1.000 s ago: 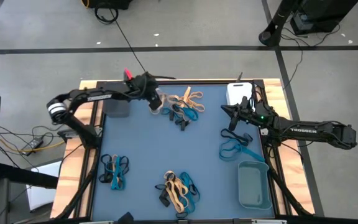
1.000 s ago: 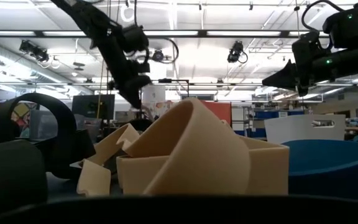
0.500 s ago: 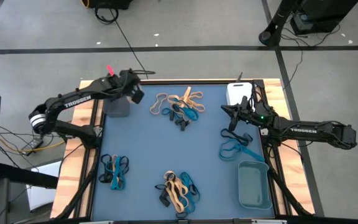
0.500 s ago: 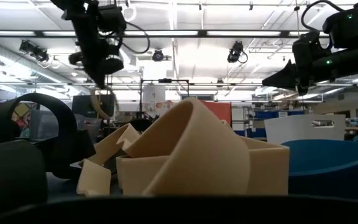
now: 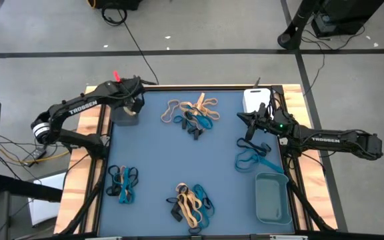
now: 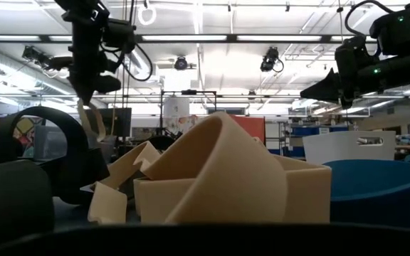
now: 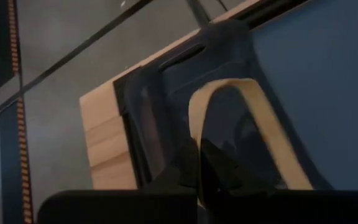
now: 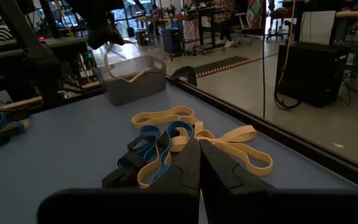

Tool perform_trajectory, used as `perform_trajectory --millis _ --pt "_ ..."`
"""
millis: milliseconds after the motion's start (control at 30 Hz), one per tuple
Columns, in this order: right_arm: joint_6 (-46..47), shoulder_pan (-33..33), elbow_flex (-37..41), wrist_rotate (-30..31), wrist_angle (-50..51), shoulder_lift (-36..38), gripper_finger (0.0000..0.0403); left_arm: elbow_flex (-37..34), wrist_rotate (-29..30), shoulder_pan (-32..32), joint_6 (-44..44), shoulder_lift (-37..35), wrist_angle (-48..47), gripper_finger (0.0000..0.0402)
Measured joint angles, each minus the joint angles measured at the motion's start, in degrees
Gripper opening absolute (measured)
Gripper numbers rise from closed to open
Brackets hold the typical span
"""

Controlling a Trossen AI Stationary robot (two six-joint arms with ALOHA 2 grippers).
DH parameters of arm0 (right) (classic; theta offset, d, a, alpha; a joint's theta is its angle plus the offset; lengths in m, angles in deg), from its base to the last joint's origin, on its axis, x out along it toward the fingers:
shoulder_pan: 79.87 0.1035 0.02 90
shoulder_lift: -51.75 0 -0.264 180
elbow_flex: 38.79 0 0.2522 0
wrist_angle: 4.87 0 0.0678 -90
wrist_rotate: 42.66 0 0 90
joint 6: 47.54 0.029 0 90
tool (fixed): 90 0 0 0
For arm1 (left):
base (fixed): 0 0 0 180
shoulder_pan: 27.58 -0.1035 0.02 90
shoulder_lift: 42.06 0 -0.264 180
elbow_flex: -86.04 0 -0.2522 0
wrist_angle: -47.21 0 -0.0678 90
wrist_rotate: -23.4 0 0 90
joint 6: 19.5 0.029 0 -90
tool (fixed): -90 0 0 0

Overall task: Sort rubber bands into baskets
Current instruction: Put the yellow rubber band into the black bin

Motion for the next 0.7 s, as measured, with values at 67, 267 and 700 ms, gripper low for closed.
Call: perform_trajectory --millis 67,267,700 --pt "0.00 0.00 0.00 -0.31 0.00 0.00 0.0010 -0.02 0.03 -0.51 0.39 0.00 0.00 0.0006" --pt "0.60 0.00 0.00 -0.46 0.02 0.00 0.0010 -0.04 -0.29 -1.49 1.70 0.11 0.00 0.0043" --pt "0.56 0.00 0.00 -1.51 0.00 0.00 0.0011 -0.09 -1.19 -1.72 2.04 0.11 3.48 0.0116"
